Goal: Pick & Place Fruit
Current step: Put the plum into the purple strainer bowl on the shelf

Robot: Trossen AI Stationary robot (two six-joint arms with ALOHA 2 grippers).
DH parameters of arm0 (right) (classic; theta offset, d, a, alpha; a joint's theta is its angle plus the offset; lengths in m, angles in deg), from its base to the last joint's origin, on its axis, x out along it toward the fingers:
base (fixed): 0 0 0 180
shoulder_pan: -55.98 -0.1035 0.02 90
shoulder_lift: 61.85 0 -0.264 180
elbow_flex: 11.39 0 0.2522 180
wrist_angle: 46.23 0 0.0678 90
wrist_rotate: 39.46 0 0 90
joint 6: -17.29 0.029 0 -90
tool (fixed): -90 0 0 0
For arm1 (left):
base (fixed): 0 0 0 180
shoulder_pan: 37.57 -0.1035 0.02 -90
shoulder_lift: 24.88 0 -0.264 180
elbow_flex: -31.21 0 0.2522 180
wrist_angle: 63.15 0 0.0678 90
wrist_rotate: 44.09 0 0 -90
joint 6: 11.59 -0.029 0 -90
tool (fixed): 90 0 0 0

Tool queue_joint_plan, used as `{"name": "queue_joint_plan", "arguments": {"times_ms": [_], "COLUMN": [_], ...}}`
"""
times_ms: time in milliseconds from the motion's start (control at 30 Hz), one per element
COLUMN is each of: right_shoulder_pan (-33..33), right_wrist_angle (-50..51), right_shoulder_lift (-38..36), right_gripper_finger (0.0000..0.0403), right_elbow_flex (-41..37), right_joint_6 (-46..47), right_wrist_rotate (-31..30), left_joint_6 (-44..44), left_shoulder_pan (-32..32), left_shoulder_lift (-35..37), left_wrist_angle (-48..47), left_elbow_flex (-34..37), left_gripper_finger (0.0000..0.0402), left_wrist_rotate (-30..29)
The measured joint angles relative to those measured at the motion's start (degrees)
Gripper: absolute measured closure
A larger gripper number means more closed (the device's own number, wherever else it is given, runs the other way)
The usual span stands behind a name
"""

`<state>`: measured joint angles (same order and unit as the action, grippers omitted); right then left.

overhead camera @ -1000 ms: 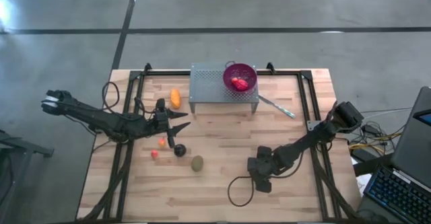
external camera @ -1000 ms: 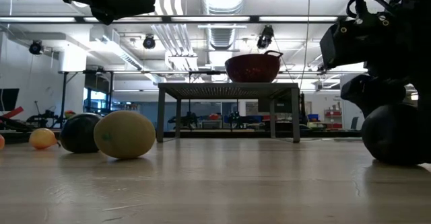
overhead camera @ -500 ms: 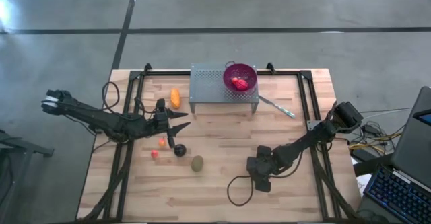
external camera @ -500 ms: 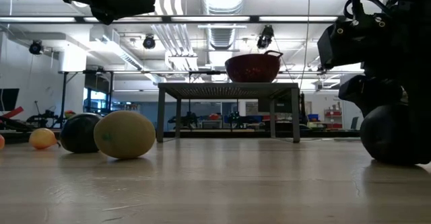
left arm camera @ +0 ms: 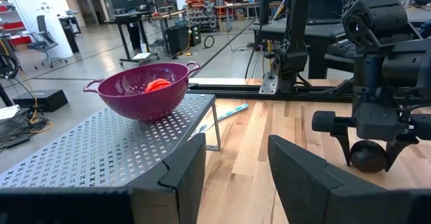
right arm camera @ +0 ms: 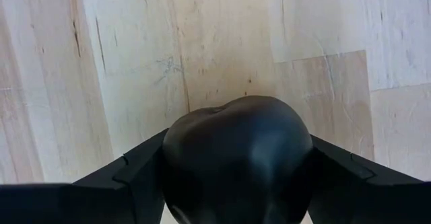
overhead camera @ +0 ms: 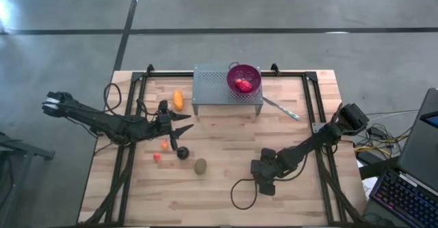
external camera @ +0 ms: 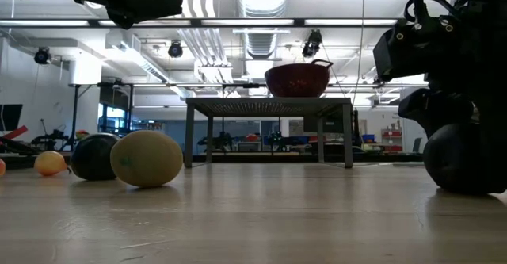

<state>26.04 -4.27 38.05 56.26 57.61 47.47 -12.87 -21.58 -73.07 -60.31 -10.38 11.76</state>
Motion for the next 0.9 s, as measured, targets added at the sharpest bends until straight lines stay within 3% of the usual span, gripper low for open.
{"name": "queue_joint_plan", "arguments": {"times_ms": [900], "right_shoulder_pan": [0.0], "right_wrist_angle": [0.1], "right_shoulder_lift": [0.0], "right_gripper_finger": [0.0140], "right_elbow_flex": [0.0], "right_joint_6": [-0.2], "right_wrist_rotate": [0.1], "left_joint_6": [0.0], "left_shoulder_pan": [0.0], "left_shoulder_lift": [0.0], "left_wrist_angle": [0.0], "left_elbow_flex": [0.0], "left_gripper_finger": [0.0234], "left_wrist_rotate": [0.0]}}
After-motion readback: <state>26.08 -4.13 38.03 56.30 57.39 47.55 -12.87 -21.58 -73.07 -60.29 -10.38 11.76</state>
